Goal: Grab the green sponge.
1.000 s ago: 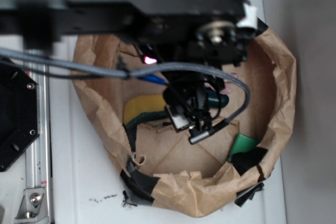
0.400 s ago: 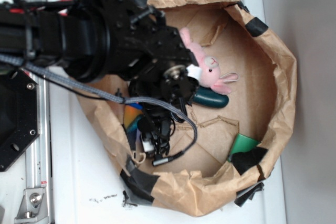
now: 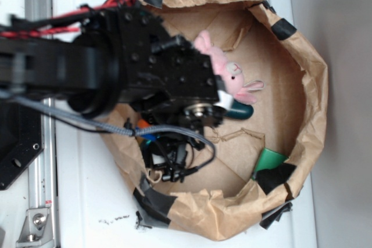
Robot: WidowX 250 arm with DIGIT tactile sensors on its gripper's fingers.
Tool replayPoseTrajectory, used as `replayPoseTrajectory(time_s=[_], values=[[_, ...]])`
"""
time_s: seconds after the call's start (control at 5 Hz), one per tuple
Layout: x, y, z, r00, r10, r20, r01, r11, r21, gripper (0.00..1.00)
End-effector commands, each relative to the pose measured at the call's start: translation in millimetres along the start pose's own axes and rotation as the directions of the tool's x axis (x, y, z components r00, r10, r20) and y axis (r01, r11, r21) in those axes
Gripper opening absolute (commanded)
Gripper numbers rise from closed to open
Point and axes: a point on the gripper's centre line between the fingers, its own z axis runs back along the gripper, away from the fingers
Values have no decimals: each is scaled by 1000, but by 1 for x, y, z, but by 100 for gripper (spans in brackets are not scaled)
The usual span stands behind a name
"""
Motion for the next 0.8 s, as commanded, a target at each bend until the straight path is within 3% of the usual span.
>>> replayPoseTrajectory(time_s=[0.0, 0.2, 0.4, 0.6], values=[[17, -16, 114, 944, 33, 329, -66, 994, 88, 0], [9, -29, 129, 950, -46, 309, -11, 984, 180, 0], [-2, -33, 121, 943, -79, 324, 42, 992, 119, 0], [-11, -27, 109, 950, -36, 309, -5, 991, 130, 0]])
